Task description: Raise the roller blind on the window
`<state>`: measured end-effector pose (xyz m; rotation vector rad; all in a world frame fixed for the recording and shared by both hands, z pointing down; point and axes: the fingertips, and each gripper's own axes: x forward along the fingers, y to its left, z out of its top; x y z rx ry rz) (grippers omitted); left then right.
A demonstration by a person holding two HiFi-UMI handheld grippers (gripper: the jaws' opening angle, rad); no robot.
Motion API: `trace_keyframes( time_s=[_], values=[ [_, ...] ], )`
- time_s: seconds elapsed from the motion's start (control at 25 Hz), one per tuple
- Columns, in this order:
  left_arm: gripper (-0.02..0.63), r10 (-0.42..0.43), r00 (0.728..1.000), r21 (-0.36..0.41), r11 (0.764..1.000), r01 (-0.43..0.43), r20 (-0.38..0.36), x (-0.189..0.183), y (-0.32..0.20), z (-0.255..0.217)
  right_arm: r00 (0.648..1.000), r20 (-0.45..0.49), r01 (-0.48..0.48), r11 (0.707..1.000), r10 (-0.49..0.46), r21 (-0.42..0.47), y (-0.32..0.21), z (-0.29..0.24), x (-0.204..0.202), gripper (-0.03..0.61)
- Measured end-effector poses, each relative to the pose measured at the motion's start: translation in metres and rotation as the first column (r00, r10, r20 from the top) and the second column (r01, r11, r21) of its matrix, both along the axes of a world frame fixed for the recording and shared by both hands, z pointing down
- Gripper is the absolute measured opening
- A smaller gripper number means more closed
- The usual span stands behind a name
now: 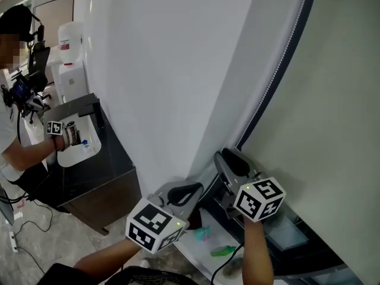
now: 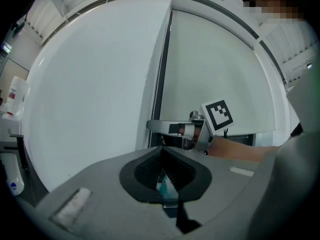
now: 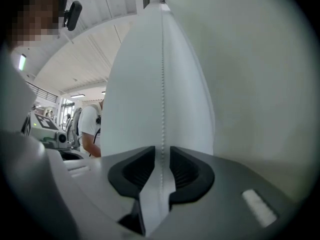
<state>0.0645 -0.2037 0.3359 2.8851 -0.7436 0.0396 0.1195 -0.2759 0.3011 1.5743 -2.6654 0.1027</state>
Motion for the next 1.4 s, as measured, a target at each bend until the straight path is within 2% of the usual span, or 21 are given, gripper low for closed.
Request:
trace_keyframes(
  time_s=[0.16,0.24,0.28,0.4,0.56,0.64,0.76,1.04,1.08,1.12,1.2,1.28,1.32,1.4],
  values=[
    [0.017,-0.025,1.0,0.009,1.0,0.025,-0.018,0.002,0.0,-0.014,0.995,0.026,0.1,0.995,-0.1,0.007,0.002,-0.002,-0.004,0.044],
    [0.023,-0.033,0.999,0.009,0.999,0.033,-0.031,0.003,0.0,-0.023,0.991,0.028,0.127,0.992,-0.127,0.01,0.003,-0.004,-0.005,0.044],
    [0.027,-0.032,0.999,0.01,0.999,0.033,-0.037,0.004,0.0,-0.028,0.991,0.024,0.13,0.991,-0.13,0.01,0.004,-0.005,-0.006,0.018],
    [0.037,-0.017,0.999,0.02,1.0,0.018,-0.044,0.011,0.002,-0.041,0.994,0.007,0.108,0.994,-0.108,0.017,0.012,-0.006,-0.003,0.018],
    [0.069,0.001,0.999,0.045,0.999,0.001,-0.034,0.021,0.002,-0.057,0.995,0.036,0.093,0.995,-0.094,0.022,0.039,-0.005,0.0,0.018],
    [0.099,0.021,0.999,0.051,0.999,-0.019,-0.03,0.031,-0.001,-0.064,0.997,0.008,0.079,0.997,-0.079,0.0,0.051,0.003,0.002,0.018],
    [0.112,0.052,0.998,0.067,0.996,-0.051,-0.02,0.05,-0.006,-0.079,0.997,-0.043,0.067,0.998,-0.067,-0.01,0.064,0.012,0.004,0.018],
    [0.101,0.103,0.995,0.137,0.985,-0.101,-0.007,0.076,-0.007,-0.11,0.996,-0.072,0.049,0.999,-0.05,-0.014,0.078,0.009,0.011,0.018],
    [0.079,0.109,0.994,0.149,0.983,-0.109,0.004,0.078,-0.005,-0.113,0.996,-0.07,0.054,0.998,-0.055,-0.018,0.08,0.008,0.011,0.018],
    [0.007,0.12,0.993,0.156,0.98,-0.121,0.019,0.08,-0.003,-0.114,0.996,-0.073,0.057,0.998,-0.059,-0.02,0.082,0.007,0.011,0.018],
    [0.006,0.145,0.988,0.16,0.976,-0.151,0.048,0.084,0.001,-0.113,0.994,-0.085,0.063,0.998,-0.064,-0.021,0.088,0.007,0.014,0.019],
    [0.008,0.147,0.987,0.158,0.975,-0.155,0.059,0.083,0.002,-0.109,0.995,-0.049,0.082,0.997,-0.083,-0.014,0.097,0.002,0.019,0.021],
    [0.008,0.15,0.987,0.147,0.977,-0.157,0.055,0.081,0.003,-0.107,0.995,0.002,0.096,0.995,-0.096,-0.007,0.102,-0.004,0.023,0.03],
    [0.009,0.167,0.985,0.109,0.979,-0.17,0.04,0.078,0.005,-0.101,0.983,0.137,0.12,0.993,-0.121,0.015,0.111,-0.024,0.033,0.099]
  ],
)
